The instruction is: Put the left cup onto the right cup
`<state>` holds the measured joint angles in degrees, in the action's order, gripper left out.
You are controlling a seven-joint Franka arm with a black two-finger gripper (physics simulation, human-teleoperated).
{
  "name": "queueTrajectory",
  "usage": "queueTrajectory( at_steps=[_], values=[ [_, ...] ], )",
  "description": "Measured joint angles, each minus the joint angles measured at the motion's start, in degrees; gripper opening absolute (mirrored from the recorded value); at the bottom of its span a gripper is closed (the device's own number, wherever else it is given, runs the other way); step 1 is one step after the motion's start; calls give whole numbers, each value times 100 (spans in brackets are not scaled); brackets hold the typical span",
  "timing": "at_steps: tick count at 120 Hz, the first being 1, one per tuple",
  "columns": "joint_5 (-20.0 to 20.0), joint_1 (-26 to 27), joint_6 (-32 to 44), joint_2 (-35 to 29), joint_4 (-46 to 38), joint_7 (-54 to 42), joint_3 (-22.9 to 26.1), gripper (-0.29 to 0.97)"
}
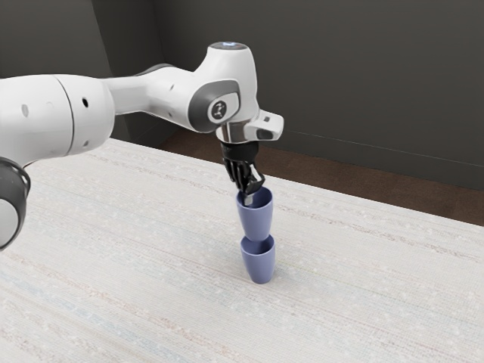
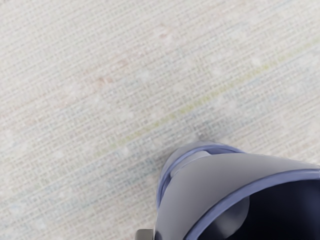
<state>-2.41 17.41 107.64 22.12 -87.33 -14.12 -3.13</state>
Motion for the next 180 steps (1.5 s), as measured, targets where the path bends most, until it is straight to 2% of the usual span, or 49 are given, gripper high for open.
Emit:
queueTrajectory(
  at_steps=[180],
  values=[
    [-47, 17, 304, -164, -493, 28, 41, -8]
  ],
)
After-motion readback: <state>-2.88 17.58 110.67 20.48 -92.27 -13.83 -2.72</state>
